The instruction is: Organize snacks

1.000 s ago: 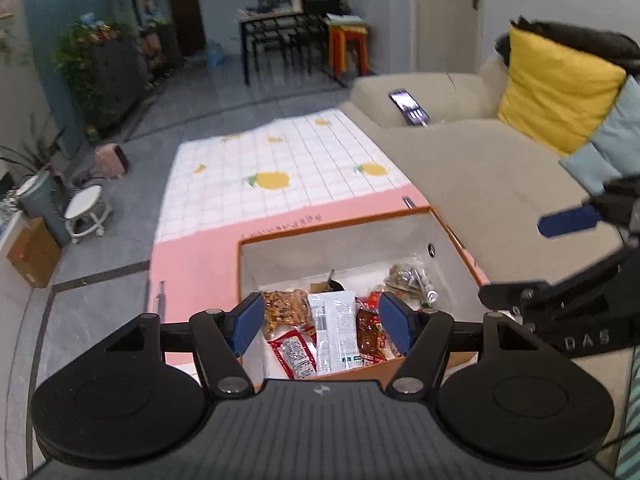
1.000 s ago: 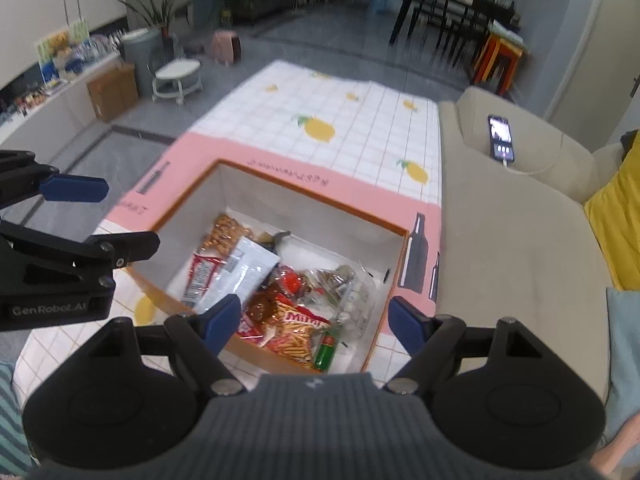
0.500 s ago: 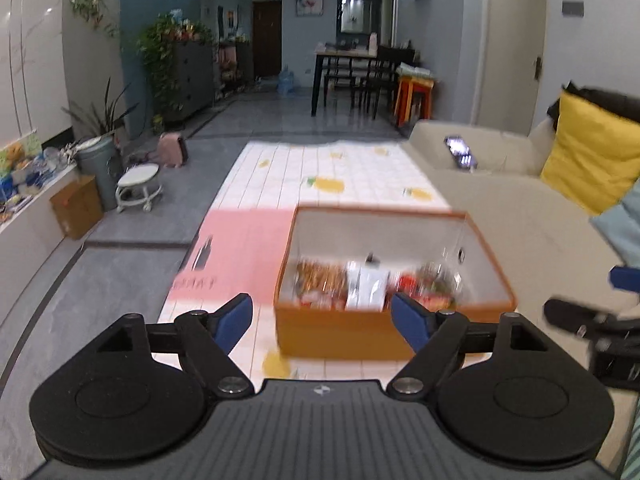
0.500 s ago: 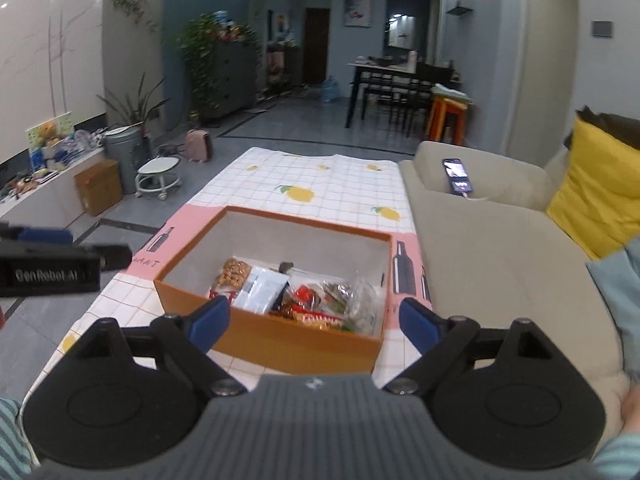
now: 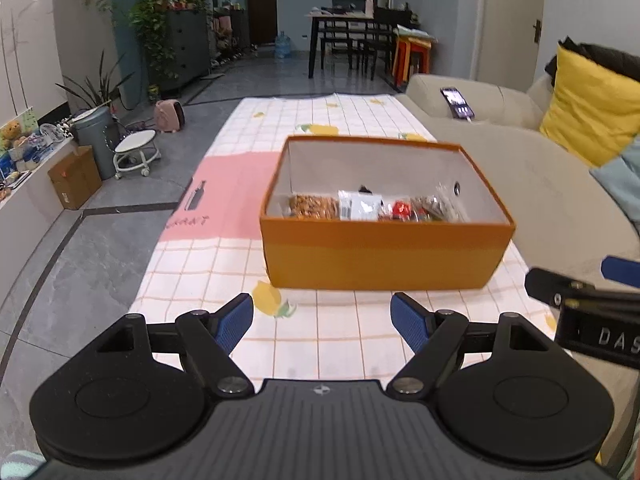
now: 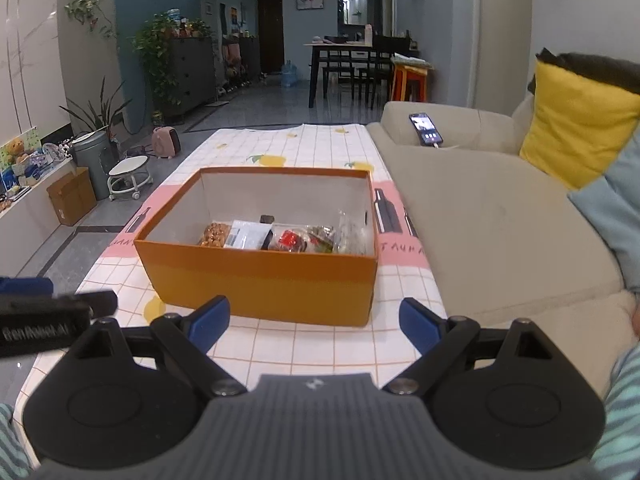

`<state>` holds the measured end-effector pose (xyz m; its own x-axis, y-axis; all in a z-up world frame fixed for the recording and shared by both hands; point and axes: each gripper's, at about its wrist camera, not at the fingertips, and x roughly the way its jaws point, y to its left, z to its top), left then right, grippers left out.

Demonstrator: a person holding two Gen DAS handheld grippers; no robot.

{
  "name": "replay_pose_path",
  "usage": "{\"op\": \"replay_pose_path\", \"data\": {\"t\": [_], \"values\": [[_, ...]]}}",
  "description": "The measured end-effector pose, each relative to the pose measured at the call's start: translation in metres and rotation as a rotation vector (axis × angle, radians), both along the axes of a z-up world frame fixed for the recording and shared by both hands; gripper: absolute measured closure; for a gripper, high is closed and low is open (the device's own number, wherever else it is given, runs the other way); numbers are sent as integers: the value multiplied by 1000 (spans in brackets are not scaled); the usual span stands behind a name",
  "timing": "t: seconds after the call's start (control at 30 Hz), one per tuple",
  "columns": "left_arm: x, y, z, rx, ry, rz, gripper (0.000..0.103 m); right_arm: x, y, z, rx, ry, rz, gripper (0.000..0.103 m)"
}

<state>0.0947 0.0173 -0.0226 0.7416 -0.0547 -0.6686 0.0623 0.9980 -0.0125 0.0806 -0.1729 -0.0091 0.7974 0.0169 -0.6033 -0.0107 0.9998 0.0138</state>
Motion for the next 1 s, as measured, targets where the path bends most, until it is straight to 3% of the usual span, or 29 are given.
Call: {"op": "replay_pose_path", "data": {"t": [0.23,1.0], "values": [[-7,-10,-14,18,31,-23,11,-2,5,-3,-3,12,24,14],[-9,-5,-3,11,15,-8,11,-4,1,-2,-14,-4,34,14]]}}
